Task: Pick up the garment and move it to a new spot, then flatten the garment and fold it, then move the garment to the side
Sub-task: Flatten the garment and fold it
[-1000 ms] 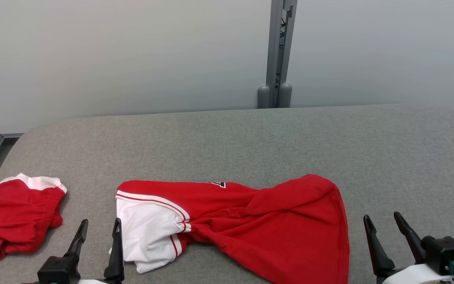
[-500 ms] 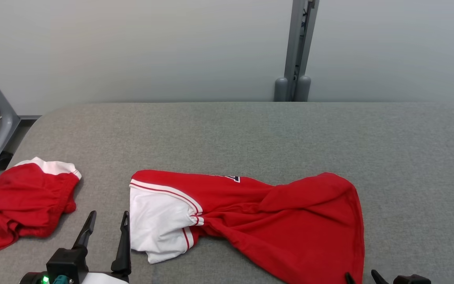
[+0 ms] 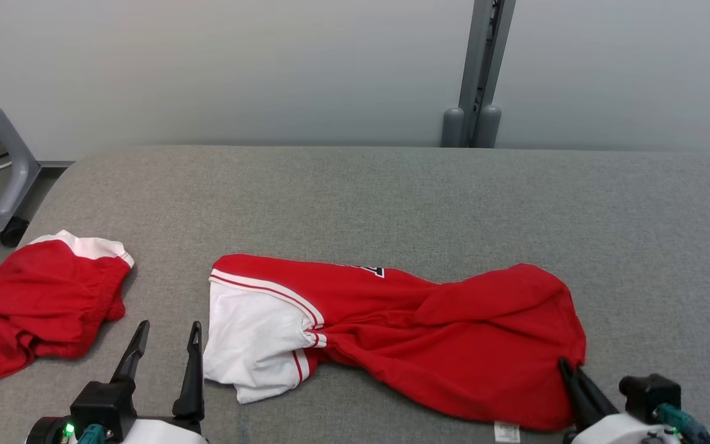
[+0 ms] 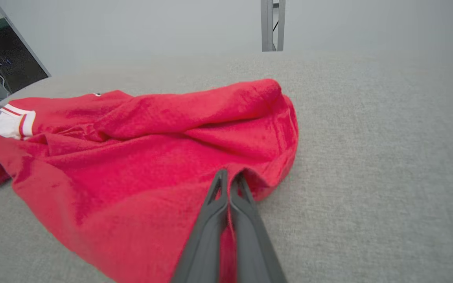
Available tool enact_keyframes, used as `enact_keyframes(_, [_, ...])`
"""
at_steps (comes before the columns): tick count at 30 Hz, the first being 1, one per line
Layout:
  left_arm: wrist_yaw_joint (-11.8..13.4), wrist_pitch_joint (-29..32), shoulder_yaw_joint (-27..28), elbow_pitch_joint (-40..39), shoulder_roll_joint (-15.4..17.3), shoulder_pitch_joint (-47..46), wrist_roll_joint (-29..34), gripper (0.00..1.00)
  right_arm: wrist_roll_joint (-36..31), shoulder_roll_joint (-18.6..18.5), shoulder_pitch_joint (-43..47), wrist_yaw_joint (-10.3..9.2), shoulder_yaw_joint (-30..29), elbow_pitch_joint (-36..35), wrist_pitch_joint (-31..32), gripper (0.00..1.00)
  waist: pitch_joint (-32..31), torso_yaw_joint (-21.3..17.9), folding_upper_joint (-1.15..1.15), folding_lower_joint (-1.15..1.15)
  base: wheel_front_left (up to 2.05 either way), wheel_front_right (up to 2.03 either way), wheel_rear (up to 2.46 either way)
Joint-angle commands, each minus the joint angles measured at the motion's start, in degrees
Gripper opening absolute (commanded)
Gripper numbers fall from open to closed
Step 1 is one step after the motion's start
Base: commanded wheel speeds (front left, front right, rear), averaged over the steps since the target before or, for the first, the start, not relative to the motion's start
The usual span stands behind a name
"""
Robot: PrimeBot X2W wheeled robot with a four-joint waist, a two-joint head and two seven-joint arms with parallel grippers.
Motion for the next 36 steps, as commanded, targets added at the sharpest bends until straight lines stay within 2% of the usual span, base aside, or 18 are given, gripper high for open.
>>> enact_keyframes(1, [0.3,-0.3,0.3,-0.2,0.4,-1.3,0.3,1.00,0.4,-1.1,-1.9,0.01,-0.3,-0.6,-0.4,0.00,0.7,-0.3,0.00,0.00,0.00,0.00,0.00])
enact_keyframes(10, [-0.8,-1.2,-0.3,-0.2,-0.4,-5.3,0.9,1.00,0.9,-4.4,-13.6,0.01,-2.5,1.3,0.4,0.00,5.9,0.8,0.00,0.00,0.00,0.00,0.00])
enact_keyframes(22, [-2.5,-2.6,-1.4,2.3,-2.3,-11.1,1.6,1.00,4.4,-5.8,-26.3,0.01,-0.8,14.2,-1.0,0.00,11.7,2.8,0.00,0.00,0.00,0.00,0.00])
enact_keyframes(23, [-2.6,-2.7,-1.4,2.6,-2.5,-11.3,1.6,1.00,4.5,-5.8,-27.0,0.01,-0.5,15.2,-1.3,0.16,11.9,2.8,0.00,0.00,0.00,0.00,0.00])
enact_keyframes(24, [-2.8,-2.8,-1.5,2.8,-2.7,-11.6,1.7,1.00,4.7,-5.8,-27.5,0.01,-0.2,16.1,-1.7,0.73,12.0,2.8,0.00,0.00,0.00,0.00,0.00])
enact_keyframes(25, [-2.9,-2.8,-1.5,3.0,-2.8,-11.8,1.7,1.00,4.8,-5.7,-27.8,0.01,0.0,16.8,-2.0,1.00,12.0,2.7,0.00,0.00,0.00,0.00,0.00])
enact_keyframes(31, [-3.1,-3.4,-1.1,3.8,-3.0,-11.6,1.8,1.00,5.8,-4.9,-25.9,0.01,1.1,17.9,-3.6,1.00,11.0,1.8,0.00,0.00,0.00,0.00,0.00])
enact_keyframes(36, [-2.6,-3.5,-0.5,3.9,-2.8,-9.7,1.9,1.00,4.7,-4.3,-20.5,0.01,-0.3,11.9,-3.8,1.00,9.2,0.7,0.00,0.00,0.00,0.00,0.00])
